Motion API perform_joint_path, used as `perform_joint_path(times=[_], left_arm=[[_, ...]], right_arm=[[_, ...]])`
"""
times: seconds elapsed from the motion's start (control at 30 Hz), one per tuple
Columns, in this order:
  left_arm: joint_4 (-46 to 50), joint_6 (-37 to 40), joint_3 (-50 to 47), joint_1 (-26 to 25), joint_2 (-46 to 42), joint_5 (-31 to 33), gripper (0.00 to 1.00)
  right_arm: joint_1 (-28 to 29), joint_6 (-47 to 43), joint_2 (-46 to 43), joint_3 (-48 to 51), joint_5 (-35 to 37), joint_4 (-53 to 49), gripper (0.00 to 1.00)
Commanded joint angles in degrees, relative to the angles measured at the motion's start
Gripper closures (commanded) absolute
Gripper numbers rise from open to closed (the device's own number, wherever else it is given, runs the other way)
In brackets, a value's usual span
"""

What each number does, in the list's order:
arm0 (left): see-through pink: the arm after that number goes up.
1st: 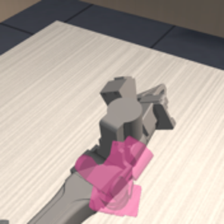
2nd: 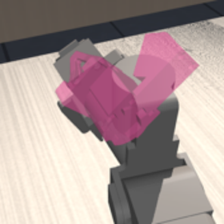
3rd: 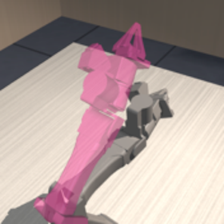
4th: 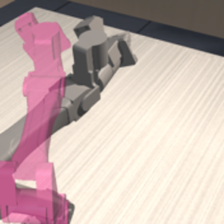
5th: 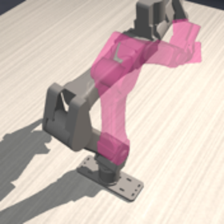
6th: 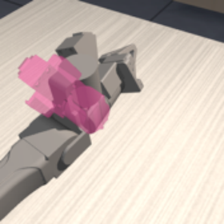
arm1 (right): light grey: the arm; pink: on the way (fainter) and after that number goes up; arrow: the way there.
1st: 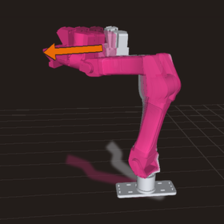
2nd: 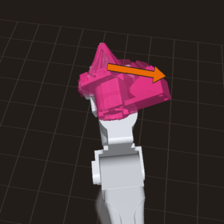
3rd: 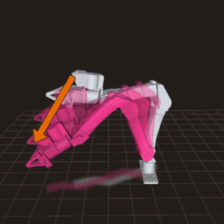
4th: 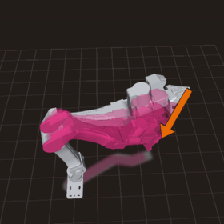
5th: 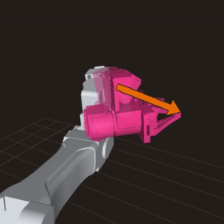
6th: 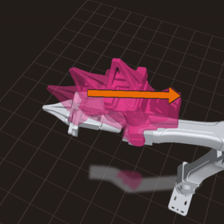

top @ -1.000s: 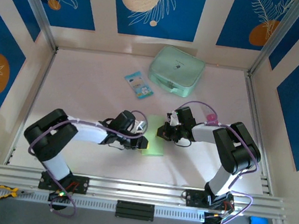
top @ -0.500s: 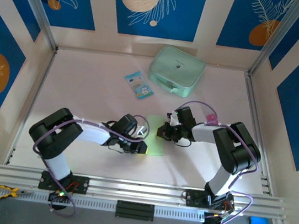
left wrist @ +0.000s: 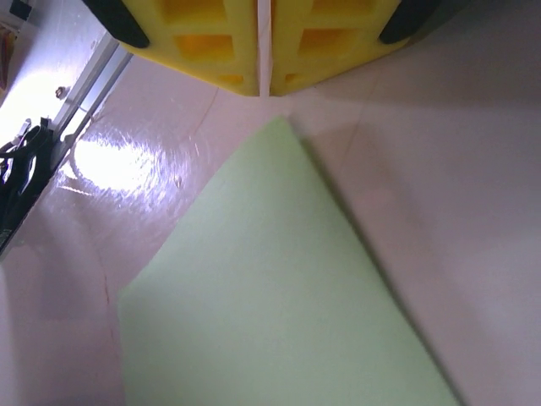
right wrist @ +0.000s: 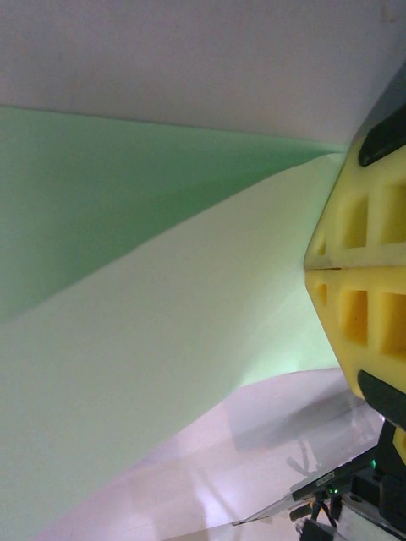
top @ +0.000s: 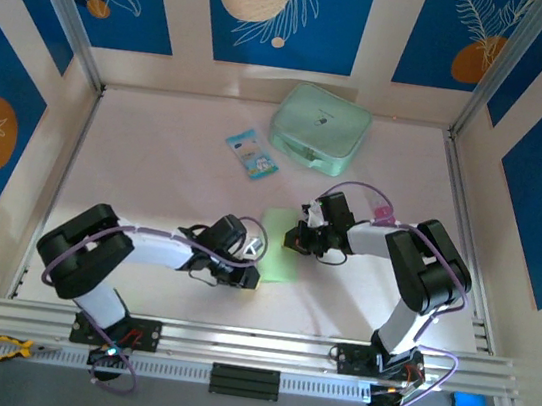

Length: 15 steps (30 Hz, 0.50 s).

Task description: Fold a paper plane with a square sheet of paper (pick it up from the middle)

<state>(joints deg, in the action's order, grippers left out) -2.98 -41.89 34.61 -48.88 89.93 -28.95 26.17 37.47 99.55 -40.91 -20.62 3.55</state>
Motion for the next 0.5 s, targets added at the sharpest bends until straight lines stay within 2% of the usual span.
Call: perform_joint_path(times=[0.0,0.1,0.2,0.33,0.47], left_arm=[[5.1,3.4,2.7,0.2,-5.2,0.7,0.88],[6.4,4.9,7.2,2.6,-7.6,0.0,0.88],[6.1,5.8,11.4,7.0,-6.3,-2.3,0.89],[4.6,5.6,16.8,12.8,1.1,-7.2,0.89],[3.6,5.8,21.8,14.1,8.2,-10.4,0.89]], right_arm=[[-0.3,-2.5,4.9,2.9,8.7,-9.9,1.00],[-0.4,-3.0,4.7,2.6,8.2,-10.4,1.00],[-0.6,-3.1,4.5,2.3,7.8,-10.9,1.00],[-0.7,-3.5,4.4,1.8,7.4,-11.4,1.00],[-0.9,-3.4,4.3,1.8,7.1,-11.9,1.00]])
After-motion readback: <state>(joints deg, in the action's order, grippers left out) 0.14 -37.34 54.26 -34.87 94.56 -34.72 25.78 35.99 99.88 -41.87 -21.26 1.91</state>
